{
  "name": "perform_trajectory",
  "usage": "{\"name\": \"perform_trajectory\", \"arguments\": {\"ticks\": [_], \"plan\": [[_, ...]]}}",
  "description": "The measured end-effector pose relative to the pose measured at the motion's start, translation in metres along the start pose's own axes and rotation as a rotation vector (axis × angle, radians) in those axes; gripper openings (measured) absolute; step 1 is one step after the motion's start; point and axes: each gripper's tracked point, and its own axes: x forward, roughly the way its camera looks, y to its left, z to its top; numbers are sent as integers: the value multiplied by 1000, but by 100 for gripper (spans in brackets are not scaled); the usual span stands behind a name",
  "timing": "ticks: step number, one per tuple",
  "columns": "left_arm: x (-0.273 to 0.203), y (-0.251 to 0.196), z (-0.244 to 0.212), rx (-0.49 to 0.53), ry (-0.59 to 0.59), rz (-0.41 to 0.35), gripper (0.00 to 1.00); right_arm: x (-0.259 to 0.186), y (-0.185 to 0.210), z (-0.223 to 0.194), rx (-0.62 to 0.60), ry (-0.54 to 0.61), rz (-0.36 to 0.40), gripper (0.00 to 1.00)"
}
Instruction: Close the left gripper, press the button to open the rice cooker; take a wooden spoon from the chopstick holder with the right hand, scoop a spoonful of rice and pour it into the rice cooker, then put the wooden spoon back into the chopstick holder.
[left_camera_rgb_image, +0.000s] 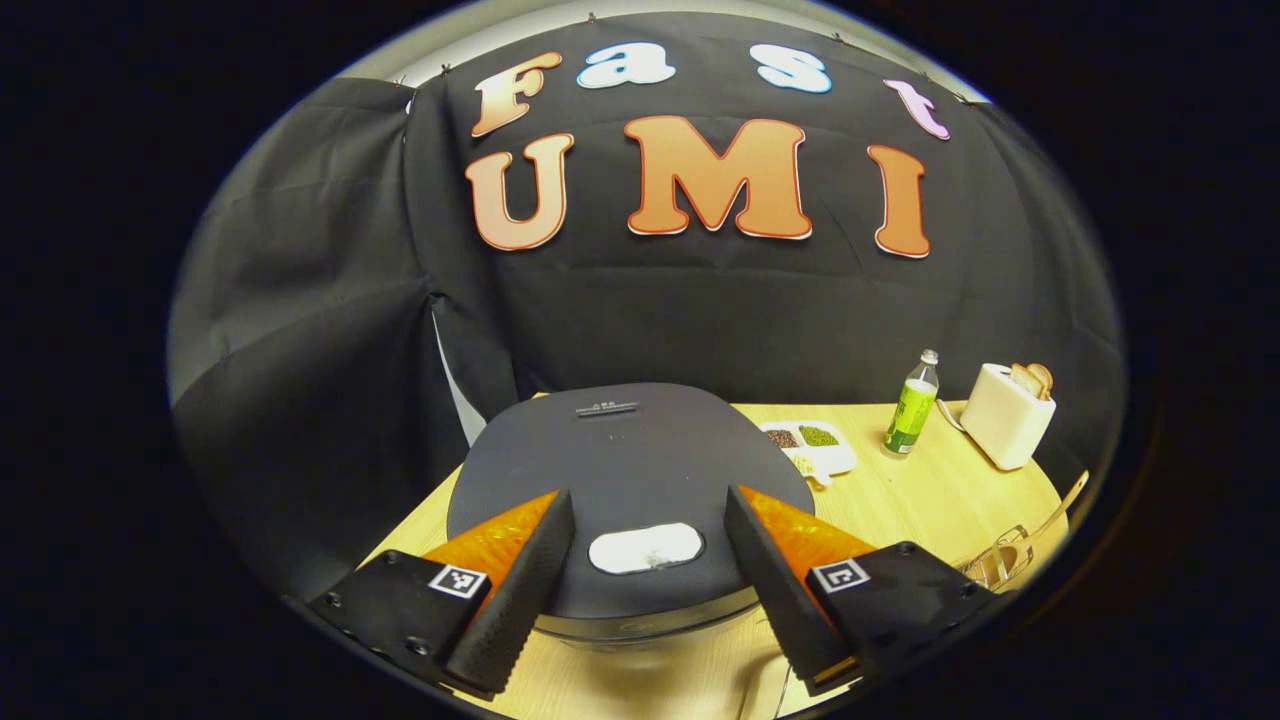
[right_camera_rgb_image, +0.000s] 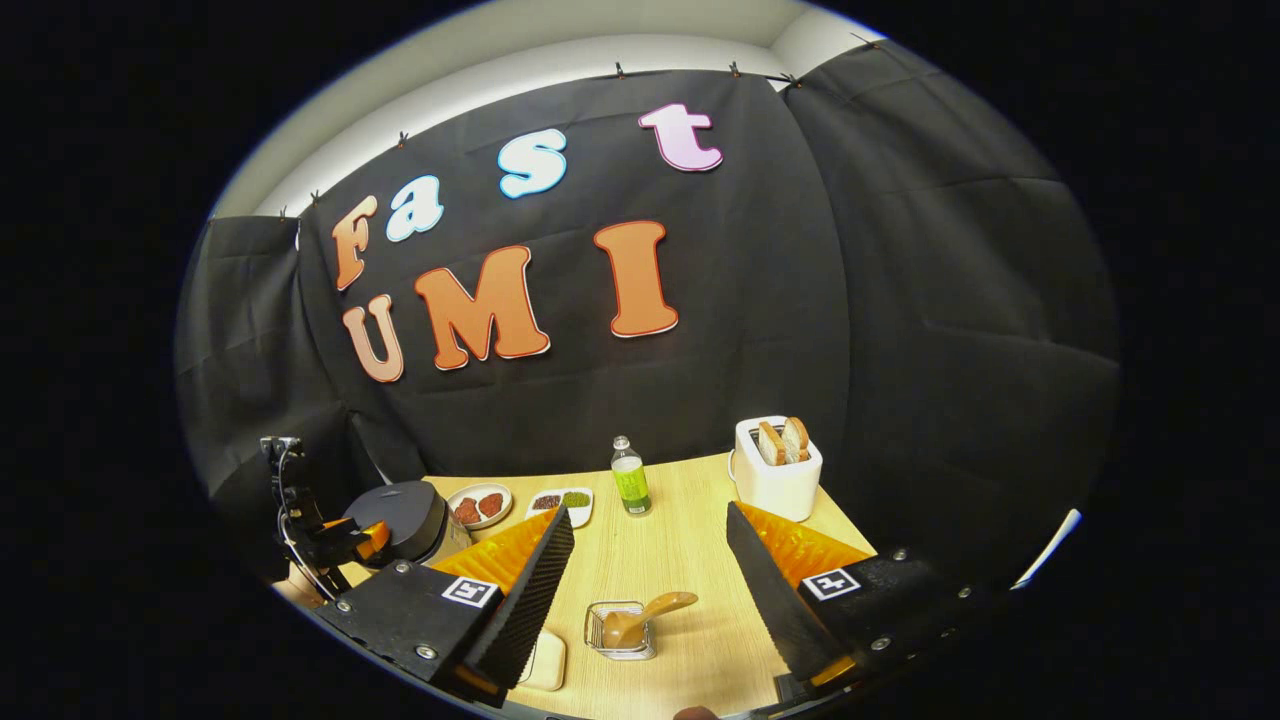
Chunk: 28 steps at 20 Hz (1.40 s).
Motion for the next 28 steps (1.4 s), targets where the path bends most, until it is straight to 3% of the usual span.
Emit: {"name": "perform_trajectory", "arguments": {"ticks": [6,12,14,15,16,17,18,20,28], "plan": [[1,0,-14,-18,-5,5,100,0,-13,-13,-5,19,-30,95],[0,-2,-8,31,-67,-10,97,-5,-29,-17,-3,21,-68,95],[-4,0,-7,57,-30,-14,100,-5,-31,-14,8,11,-73,95],[-8,3,-6,64,3,-7,95,-5,-30,-11,11,5,-73,95],[-15,7,0,63,20,1,100,-4,-31,-8,9,-2,-74,95],[-23,9,13,64,6,4,95,-4,-29,-4,7,-10,-73,95],[-35,15,27,64,-8,18,100,-4,-27,0,7,-21,-67,95],[-62,24,63,47,-49,27,94,-4,-22,9,1,-43,-55,95],[-178,70,205,-38,-250,37,98,0,-14,32,-74,-105,-50,95]]}}
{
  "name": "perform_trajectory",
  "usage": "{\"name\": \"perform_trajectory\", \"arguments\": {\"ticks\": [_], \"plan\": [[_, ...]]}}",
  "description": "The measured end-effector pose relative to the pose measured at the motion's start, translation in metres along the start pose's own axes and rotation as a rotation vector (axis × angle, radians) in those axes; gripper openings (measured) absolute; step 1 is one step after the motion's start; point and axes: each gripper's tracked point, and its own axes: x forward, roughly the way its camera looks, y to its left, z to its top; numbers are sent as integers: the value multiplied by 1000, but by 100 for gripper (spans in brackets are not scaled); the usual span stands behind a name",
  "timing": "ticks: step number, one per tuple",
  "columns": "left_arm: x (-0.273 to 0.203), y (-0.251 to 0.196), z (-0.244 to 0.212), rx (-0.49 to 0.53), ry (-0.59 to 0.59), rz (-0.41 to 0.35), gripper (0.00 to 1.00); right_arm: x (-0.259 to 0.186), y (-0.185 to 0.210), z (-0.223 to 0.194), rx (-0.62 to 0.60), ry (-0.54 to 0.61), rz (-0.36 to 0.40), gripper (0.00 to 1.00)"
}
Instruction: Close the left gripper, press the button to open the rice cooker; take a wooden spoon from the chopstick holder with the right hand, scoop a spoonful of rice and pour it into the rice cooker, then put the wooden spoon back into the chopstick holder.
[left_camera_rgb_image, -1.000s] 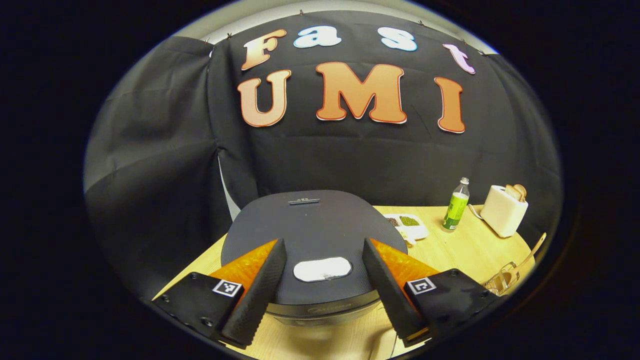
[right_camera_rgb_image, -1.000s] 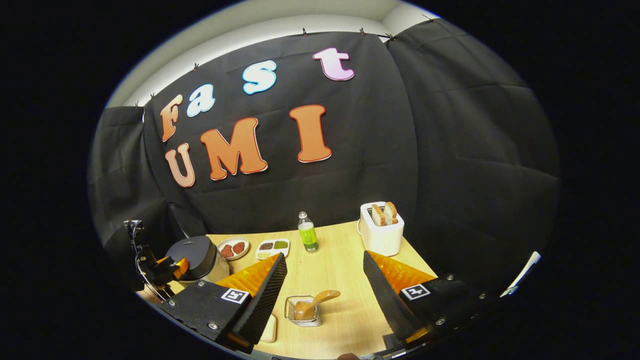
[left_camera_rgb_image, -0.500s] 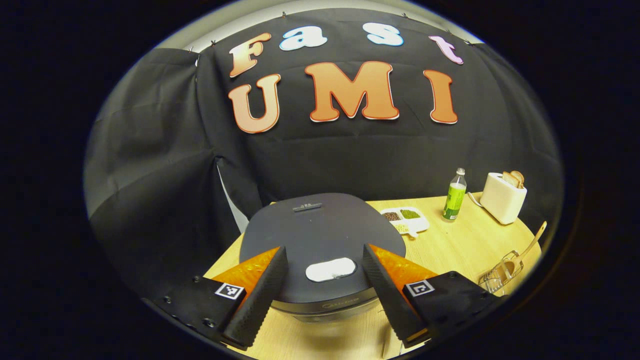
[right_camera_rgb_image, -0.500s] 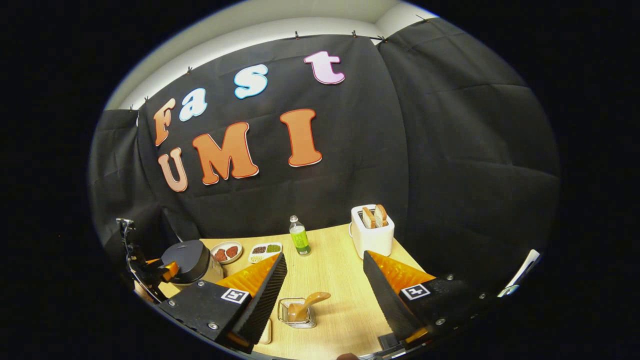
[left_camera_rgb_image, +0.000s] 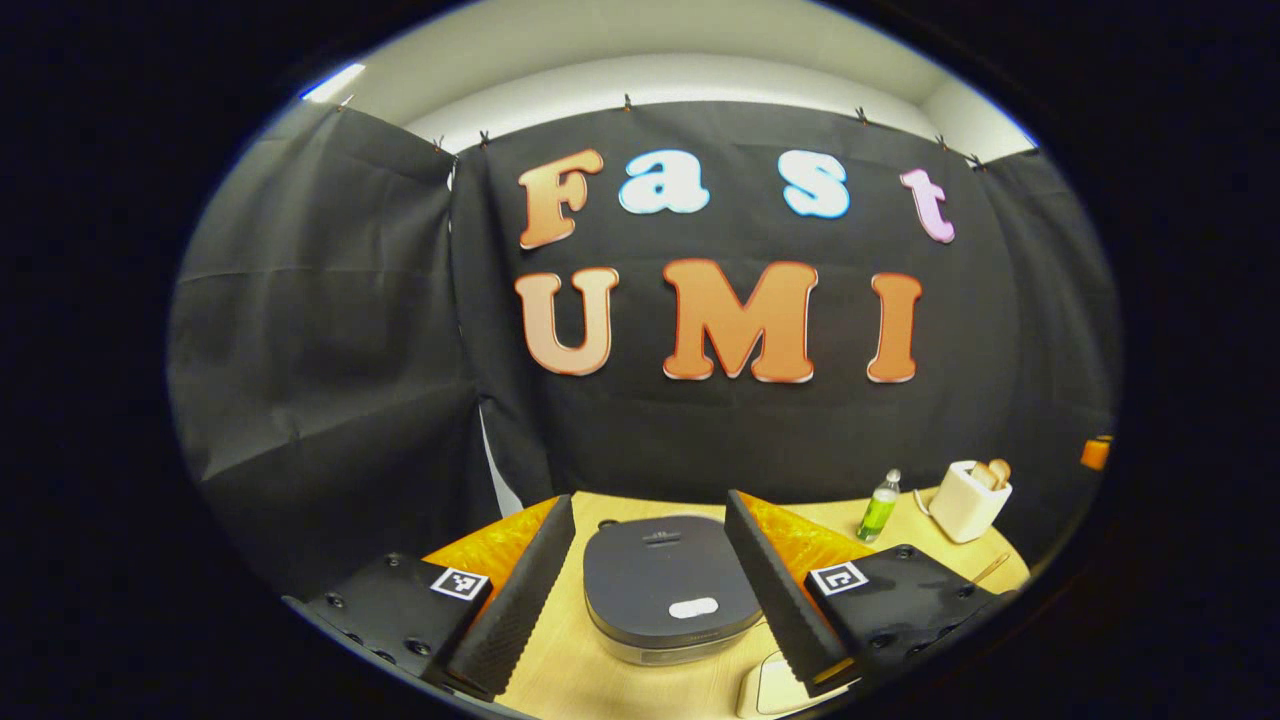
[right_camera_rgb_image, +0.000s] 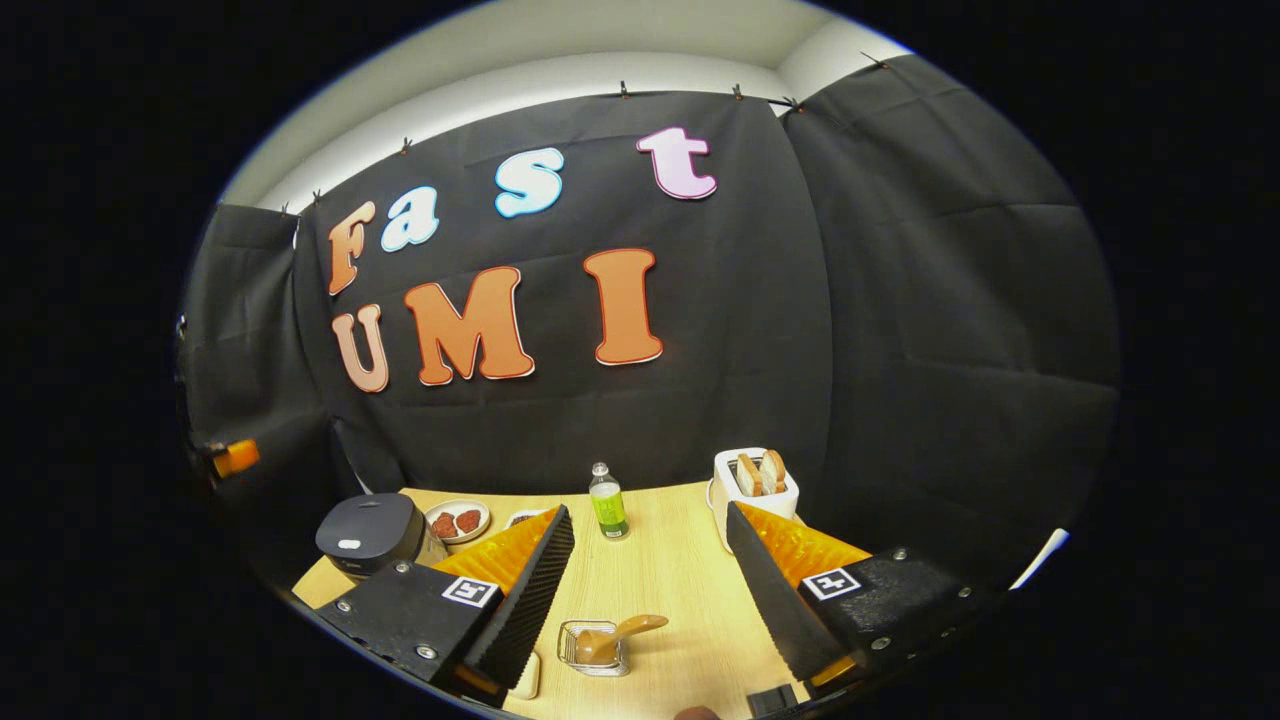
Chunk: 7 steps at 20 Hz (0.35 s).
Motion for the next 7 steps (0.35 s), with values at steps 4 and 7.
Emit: {"name": "perform_trajectory", "arguments": {"ticks": [4,7], "plan": [[-27,15,46,-20,-78,21,94,-4,1,9,-45,-28,-14,100],[-33,16,49,-34,-95,30,94,-7,1,17,-82,-55,-18,95]]}}
